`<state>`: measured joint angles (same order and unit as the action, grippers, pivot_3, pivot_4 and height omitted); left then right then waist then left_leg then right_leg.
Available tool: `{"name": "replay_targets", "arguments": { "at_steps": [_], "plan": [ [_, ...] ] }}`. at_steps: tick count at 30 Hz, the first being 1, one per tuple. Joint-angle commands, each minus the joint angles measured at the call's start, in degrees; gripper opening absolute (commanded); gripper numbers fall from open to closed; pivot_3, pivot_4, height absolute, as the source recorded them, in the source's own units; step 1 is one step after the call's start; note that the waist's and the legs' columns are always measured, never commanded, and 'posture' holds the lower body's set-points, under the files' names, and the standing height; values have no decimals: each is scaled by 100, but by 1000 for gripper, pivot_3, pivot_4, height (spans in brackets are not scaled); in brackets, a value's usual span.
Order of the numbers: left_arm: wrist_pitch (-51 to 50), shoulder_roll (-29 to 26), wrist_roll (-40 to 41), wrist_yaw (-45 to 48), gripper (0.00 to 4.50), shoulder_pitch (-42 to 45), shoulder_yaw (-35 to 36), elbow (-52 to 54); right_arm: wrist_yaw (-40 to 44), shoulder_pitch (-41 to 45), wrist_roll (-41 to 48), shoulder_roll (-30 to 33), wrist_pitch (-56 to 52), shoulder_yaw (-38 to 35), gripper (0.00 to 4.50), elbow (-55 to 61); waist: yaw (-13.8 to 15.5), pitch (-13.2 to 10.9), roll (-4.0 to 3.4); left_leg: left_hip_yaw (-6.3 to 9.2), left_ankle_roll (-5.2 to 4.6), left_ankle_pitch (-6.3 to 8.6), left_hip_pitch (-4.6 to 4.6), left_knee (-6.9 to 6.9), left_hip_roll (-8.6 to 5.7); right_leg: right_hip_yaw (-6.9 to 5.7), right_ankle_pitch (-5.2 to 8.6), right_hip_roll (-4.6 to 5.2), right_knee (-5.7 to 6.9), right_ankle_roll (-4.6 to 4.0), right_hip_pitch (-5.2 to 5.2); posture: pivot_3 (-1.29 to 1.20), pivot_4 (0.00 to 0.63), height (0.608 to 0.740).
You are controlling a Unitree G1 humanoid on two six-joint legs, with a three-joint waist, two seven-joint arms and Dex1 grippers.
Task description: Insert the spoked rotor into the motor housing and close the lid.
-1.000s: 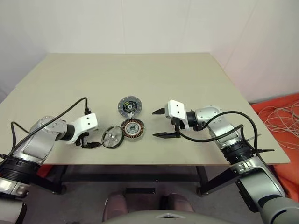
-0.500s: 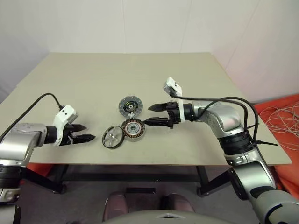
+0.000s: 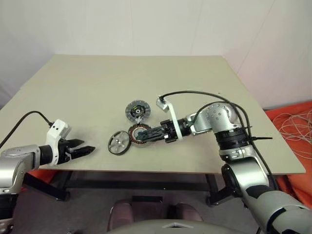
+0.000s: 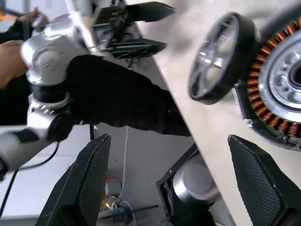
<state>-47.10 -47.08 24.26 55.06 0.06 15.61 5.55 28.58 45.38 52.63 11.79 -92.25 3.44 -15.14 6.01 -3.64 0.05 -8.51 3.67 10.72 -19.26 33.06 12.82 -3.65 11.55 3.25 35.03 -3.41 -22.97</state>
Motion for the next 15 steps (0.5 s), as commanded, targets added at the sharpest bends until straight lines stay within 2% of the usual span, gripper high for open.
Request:
{"name": "replay_targets", "arguments": {
  "at_steps": [1,2,5,10,12,15],
  "plan": [
    [100,120,114,-196,3842,143,83,76,-489,109,435,-47,-25,-350,4500,57,6,0,0,0,0,0,-1,-1,-1,0,0,0,-4,0,0,0,0,740],
    [-86,266,307,-292,3842,234,195,65,-564,117,480,-48,-25,-382,4500,85,9,0,0,0,0,0,-1,-2,-2,0,0,1,-7,1,3,0,0,740],
    [-1807,847,1390,-796,3842,623,953,-40,-411,71,537,106,-25,-415,4500,574,17,2,3,0,1,0,-1,-1,-5,0,-2,3,-10,0,8,0,0,740],
    [-3845,1316,2135,-1431,3842,797,1819,-234,288,-139,497,600,390,-115,4500,1776,-17,2,3,-1,16,-8,3,-2,-2,1,-1,0,4,1,3,0,0,740],
    [-4362,1498,2132,-1728,3842,850,2048,-231,911,-342,161,955,1300,207,4500,2408,-7,2,4,-2,16,-8,1,-5,-2,0,-1,-2,0,2,3,0,0,740],
    [-4540,1799,2693,-2131,3842,824,2419,-391,1964,-603,-883,1551,3258,838,4500,2964,25,2,4,0,11,-6,-7,-8,-1,-7,0,-1,-24,6,8,0,0,740]
  ]
}}
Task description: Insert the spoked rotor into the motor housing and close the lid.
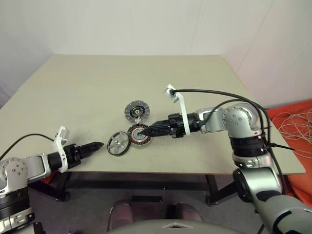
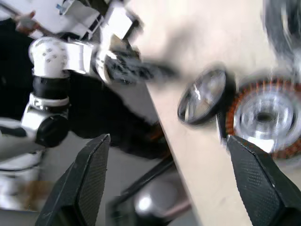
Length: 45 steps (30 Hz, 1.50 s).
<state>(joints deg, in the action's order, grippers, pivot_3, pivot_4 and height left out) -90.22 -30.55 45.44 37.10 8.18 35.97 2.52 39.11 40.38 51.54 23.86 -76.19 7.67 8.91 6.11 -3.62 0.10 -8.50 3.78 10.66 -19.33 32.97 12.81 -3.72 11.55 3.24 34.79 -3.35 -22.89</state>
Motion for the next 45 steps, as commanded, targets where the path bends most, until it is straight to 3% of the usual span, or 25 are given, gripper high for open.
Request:
{"name": "replay_targets", "arguments": {
  "at_steps": [1,5,12,29,45],
  "plan": [
    [-228,196,773,-468,3842,-15,445,-113,1136,-159,-993,444,2076,529,4500,593,17,0,1,0,-13,7,-1,2,-2,0,0,3,-6,2,3,0,0,740],
    [-228,384,1465,-1066,3842,-397,296,12,1815,-153,-2032,808,3648,952,4500,366,15,3,5,0,-17,9,-7,12,-2,-2,1,4,-8,3,3,0,0,740],
    [-228,935,2086,-2050,3842,-282,438,-111,2217,-139,-2440,741,4261,960,4500,72,18,8,-6,0,-22,11,14,17,-6,-5,1,5,-11,3,31,0,0,740],
    [-79,2216,2255,-3143,3842,480,487,-328,2410,-253,-2680,598,4463,891,4500,42,151,11,-11,6,-29,11,22,37,-9,-19,6,16,-38,24,82,0,0,740],
    [101,2461,2432,-3248,3842,711,251,-377,2373,-255,-2728,549,4443,872,4500,4,114,10,-9,7,-39,14,-3,24,-2,-23,5,12,-42,27,59,0,0,740]
  ]
}}
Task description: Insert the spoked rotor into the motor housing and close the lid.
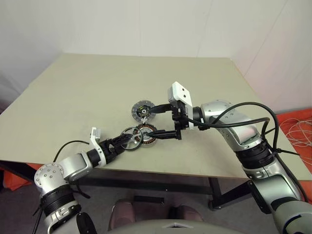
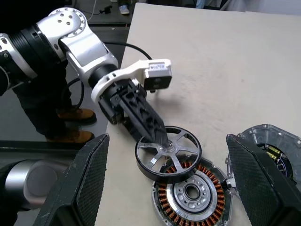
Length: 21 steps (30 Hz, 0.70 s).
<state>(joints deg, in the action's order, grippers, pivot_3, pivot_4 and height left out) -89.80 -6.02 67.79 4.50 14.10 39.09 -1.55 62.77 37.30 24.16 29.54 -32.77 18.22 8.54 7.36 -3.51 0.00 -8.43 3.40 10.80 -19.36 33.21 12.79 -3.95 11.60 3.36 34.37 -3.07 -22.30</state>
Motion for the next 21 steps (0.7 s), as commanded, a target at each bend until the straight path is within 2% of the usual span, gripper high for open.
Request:
{"name": "replay_targets", "arguments": {
  "at_steps": [1,3,6,7,8,9,16,21],
  "plan": [
    [66,8,211,11,3842,116,-74,23,7,54,7,-21,101,-185,4500,37,-19,0,0,0,0,0,-2,-2,1,0,0,-2,0,0,-3,0,0,740],
    [81,10,270,10,3842,109,-78,9,7,58,-2,-25,102,-190,4500,24,-24,0,0,0,0,0,-3,-5,2,0,0,-3,1,0,-7,0,0,740],
    [94,0,336,-17,3304,70,-86,35,7,58,-22,-24,117,-191,4500,6,-24,0,0,-1,0,0,-8,-8,2,0,0,-3,1,0,-11,0,0,740],
    [100,7,382,-41,3255,31,-61,84,7,55,-30,-21,122,-191,4500,4,-25,0,0,-1,0,0,-8,-8,2,0,0,-3,1,0,-12,0,0,740],
    [126,20,464,-75,2840,-19,-15,166,7,53,-38,-19,127,-193,4500,0,-25,0,0,-1,-1,1,-10,-7,1,0,0,-3,1,-1,-13,0,0,740],
    [158,35,599,-112,2752,-68,34,236,8,48,-47,-17,128,-194,4500,1,-26,0,0,-1,-1,1,-11,-8,1,0,0,-2,1,0,-13,0,0,740],
    [508,-29,1299,-486,432,-287,-83,313,33,56,-94,-49,161,-173,4500,-57,-25,0,0,-1,-2,1,-11,-6,2,-1,0,-3,1,-1,-12,0,0,740],
    [824,-129,1701,-707,416,-415,-341,331,58,54,-127,-68,174,-159,4500,-72,-25,0,1,-1,-1,1,-9,-6,3,0,0,-3,1,0,-12,0,0,740]
  ]
}}
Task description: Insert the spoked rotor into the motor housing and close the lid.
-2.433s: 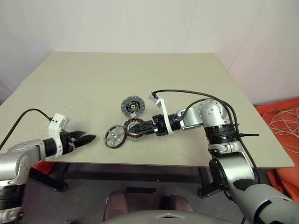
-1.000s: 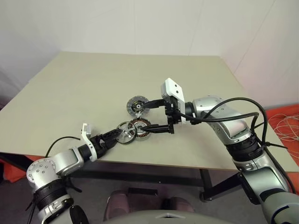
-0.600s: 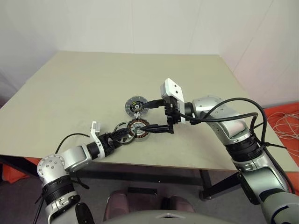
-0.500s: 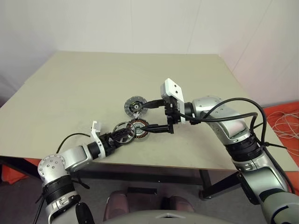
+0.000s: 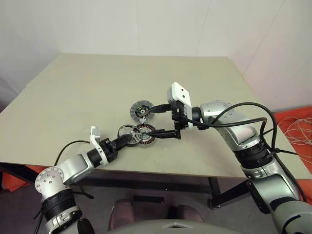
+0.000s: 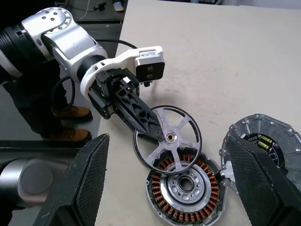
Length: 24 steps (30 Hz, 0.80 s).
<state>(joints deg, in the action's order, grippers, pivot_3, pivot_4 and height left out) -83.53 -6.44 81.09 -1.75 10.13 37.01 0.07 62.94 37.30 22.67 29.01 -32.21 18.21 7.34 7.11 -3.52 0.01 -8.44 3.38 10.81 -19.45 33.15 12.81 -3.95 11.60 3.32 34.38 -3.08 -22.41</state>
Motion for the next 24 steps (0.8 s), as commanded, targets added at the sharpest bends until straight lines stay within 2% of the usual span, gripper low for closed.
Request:
{"name": "replay_targets", "arguments": {
  "at_steps": [1,13,24],
  "plan": [
    [261,-117,448,-120,416,-46,-191,168,42,52,19,-15,117,-156,4500,50,0,0,0,0,0,0,0,0,0,0,0,0,0,0,0,0,0,740],
    [1057,-588,1753,-168,416,-240,-1105,383,55,23,-20,7,118,-165,4500,78,3,0,0,0,0,0,-1,-1,0,0,0,-1,1,0,-1,0,0,740],
    [1576,-680,1475,-5,416,479,-1870,-642,19,21,-56,19,95,-172,4500,108,12,0,0,-1,3,-2,2,1,0,3,-1,-1,6,2,1,0,0,740]
  ]
}}
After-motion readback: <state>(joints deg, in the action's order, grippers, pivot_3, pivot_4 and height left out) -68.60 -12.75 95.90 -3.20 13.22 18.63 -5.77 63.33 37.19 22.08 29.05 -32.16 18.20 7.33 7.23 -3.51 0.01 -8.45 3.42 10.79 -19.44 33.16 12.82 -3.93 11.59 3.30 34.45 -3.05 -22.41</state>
